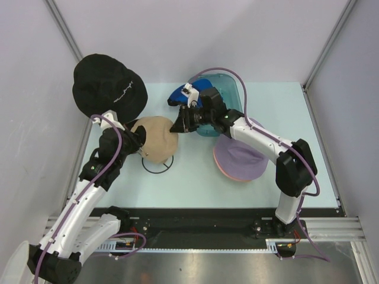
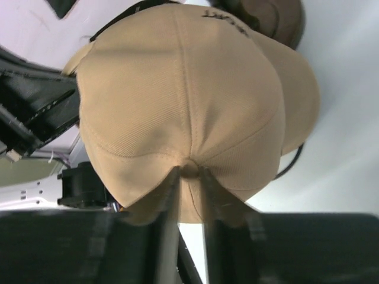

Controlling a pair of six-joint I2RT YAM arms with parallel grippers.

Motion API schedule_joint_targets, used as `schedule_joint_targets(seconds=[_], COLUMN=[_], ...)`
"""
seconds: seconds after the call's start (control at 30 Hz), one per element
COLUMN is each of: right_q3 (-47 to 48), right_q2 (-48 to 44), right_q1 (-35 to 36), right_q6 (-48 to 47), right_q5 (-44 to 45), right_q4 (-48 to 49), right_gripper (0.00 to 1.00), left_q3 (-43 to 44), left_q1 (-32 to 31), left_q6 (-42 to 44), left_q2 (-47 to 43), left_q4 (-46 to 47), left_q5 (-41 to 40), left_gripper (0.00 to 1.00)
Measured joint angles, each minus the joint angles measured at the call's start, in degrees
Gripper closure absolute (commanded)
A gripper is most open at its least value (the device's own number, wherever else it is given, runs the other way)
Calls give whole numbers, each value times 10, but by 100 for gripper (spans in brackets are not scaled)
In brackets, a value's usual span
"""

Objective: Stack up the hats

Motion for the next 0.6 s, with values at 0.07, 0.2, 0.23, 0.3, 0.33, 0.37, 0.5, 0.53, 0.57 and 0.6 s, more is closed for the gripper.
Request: schedule_joint_targets(seconds=[0.07,0.2,0.23,0.3,0.33,0.37,0.5,0.53,0.57,0.6], right_q3=[9,32,38,52,57,60,70,76,79,81], right_q2=[0,0,0,0,0,0,5,9,12,14], right_q1=[2,14,19,30,35,40,57,59,63,64], right_q6=[-9,-27,-31,-39,-44,-48,-59,-61,-62,-63], right_q5=[16,57,66,82,88,94,119,128,136,146], right_q4=[-15,-57,-67,-84,-89,-92,-110,-116,-118,-121], right_gripper=[59,50,45,40,36,35,34,34,35,35], left_q3=[0,0,0,0,0,0,-1,-3,-4,-4], left_q1=[0,0,0,0,0,0,0,0,0,0], left_q6=[0,0,0,0,0,0,0,0,0,0], left_q2=[-1,-5,-5,-6,-7,-7,-8,-9,-10,-11], left_q4=[-2,-4,-5,-7,-7,-8,-10,-10,-11,-11], left_q5=[0,1,1,1,2,2,2,2,3,3], left_gripper=[100,100,100,100,100,100,100,100,100,100])
